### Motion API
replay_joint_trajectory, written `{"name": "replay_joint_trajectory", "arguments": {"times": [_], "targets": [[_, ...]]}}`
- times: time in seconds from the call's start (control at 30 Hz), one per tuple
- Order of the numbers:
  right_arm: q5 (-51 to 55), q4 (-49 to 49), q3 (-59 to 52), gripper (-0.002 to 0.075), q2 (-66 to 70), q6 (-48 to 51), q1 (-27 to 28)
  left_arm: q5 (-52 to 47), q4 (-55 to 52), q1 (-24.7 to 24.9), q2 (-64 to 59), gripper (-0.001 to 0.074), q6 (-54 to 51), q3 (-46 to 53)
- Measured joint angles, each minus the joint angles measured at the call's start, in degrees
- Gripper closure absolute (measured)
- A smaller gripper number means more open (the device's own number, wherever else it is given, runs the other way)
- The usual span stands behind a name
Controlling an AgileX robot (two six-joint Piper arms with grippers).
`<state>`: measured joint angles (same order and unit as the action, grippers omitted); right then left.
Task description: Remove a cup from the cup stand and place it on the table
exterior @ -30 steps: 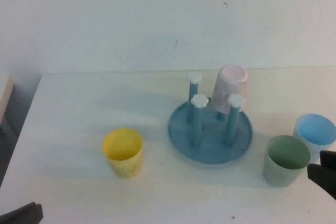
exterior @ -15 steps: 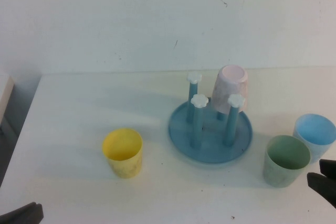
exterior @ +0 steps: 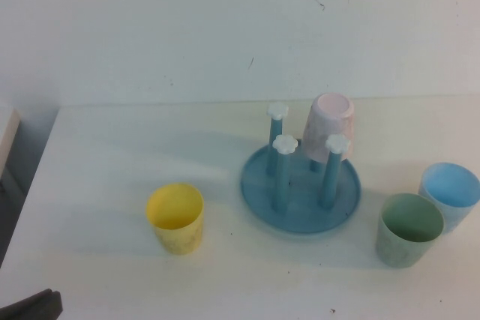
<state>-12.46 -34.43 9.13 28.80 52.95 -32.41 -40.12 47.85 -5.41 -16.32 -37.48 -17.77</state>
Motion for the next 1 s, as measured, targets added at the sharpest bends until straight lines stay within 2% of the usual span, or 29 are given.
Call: {"name": "replay_joint_trajectory", "arguments": {"times": [0.13,0.23,0.33,0.5,0.6,0.67,1.0], "targets": [[0.0,-2.8,-2.7,0.0509,-4.0,2.6,0.2,0.0,0.0,0.0,0.0,0.0736,0.0,0.0],[0.3,-1.4,-4.3,0.0509,-9.2,2.5,3.6,0.0,0.0,0.0,0.0,0.0736,0.0,0.0],[4.3,3.0,-6.0,0.0509,-14.2,-2.3,10.9,0.0,0.0,0.0,0.0,0.0736,0.0,0.0],[16.2,20.7,-6.7,0.0509,-20.9,-21.3,27.5,0.0,0.0,0.0,0.0,0.0736,0.0,0.0],[22.8,26.8,-7.3,0.0509,-24.3,-28.1,34.7,0.0,0.0,0.0,0.0,0.0736,0.0,0.0],[25.2,28.4,-8.3,0.0509,-26.1,-30.0,37.5,0.0,0.0,0.0,0.0,0.0736,0.0,0.0],[32.6,32.8,-10.7,0.0509,-29.5,-40.1,38.8,0.0,0.0,0.0,0.0,0.0736,0.0,0.0]]}}
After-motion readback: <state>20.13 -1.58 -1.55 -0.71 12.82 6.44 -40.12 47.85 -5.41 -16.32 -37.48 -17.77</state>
